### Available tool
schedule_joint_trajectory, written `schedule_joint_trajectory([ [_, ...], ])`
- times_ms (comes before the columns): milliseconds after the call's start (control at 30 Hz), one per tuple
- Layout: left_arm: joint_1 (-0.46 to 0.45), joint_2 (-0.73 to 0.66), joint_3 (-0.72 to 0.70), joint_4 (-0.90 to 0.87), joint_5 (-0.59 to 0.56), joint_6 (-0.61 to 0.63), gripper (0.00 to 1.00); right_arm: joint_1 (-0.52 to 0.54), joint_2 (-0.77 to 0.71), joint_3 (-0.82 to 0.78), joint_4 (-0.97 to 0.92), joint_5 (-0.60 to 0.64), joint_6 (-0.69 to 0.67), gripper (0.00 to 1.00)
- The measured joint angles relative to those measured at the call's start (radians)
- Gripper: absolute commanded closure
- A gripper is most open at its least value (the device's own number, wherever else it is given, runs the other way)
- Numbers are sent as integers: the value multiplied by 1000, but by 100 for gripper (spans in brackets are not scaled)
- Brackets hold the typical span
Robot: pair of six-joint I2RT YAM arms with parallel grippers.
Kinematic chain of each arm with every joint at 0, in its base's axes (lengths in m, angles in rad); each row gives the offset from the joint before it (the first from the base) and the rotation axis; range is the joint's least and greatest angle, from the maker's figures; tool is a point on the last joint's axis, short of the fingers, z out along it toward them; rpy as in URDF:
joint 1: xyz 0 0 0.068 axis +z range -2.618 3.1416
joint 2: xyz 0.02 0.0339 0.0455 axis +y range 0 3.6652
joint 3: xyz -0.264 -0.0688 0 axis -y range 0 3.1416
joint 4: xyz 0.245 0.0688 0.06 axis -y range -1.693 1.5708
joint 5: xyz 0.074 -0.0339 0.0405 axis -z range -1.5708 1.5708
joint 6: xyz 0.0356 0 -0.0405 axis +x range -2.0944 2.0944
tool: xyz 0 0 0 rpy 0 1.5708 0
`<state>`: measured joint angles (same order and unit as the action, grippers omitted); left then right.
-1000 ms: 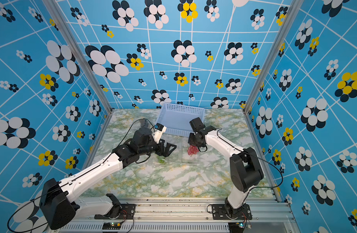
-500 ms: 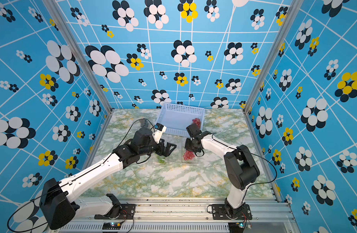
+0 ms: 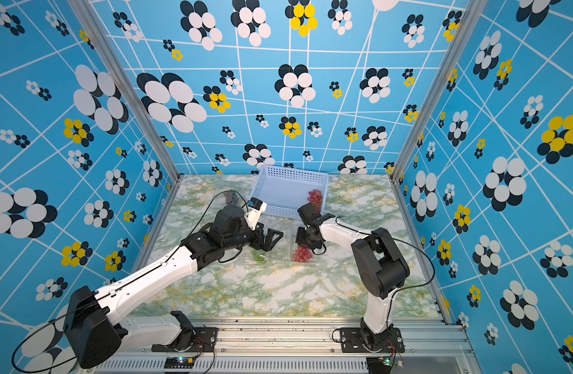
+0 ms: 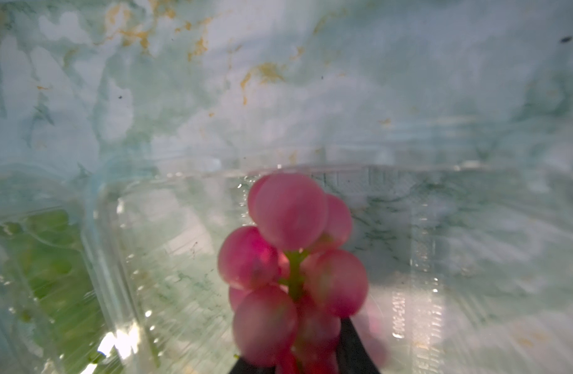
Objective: Pack grapes into containers
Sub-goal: Place the grape into the packing box.
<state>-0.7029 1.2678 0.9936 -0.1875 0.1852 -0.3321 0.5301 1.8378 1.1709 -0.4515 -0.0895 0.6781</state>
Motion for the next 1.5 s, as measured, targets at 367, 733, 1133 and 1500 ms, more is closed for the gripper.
schedule_joint_trajectory([
  [367,0,0,-11,0,-3,0,0,0,17,5,12,8,1,56],
  [733,0,0,-14,1,-15,0,1,0,8,69,-49,61,-16,41],
  [1133,2,0,-26,1,-22,4,0,-2,-62,70,-105,103,-50,15],
  [1500,29,27,27,29,-41,11,1,-79,-205,97,-182,134,-77,1],
])
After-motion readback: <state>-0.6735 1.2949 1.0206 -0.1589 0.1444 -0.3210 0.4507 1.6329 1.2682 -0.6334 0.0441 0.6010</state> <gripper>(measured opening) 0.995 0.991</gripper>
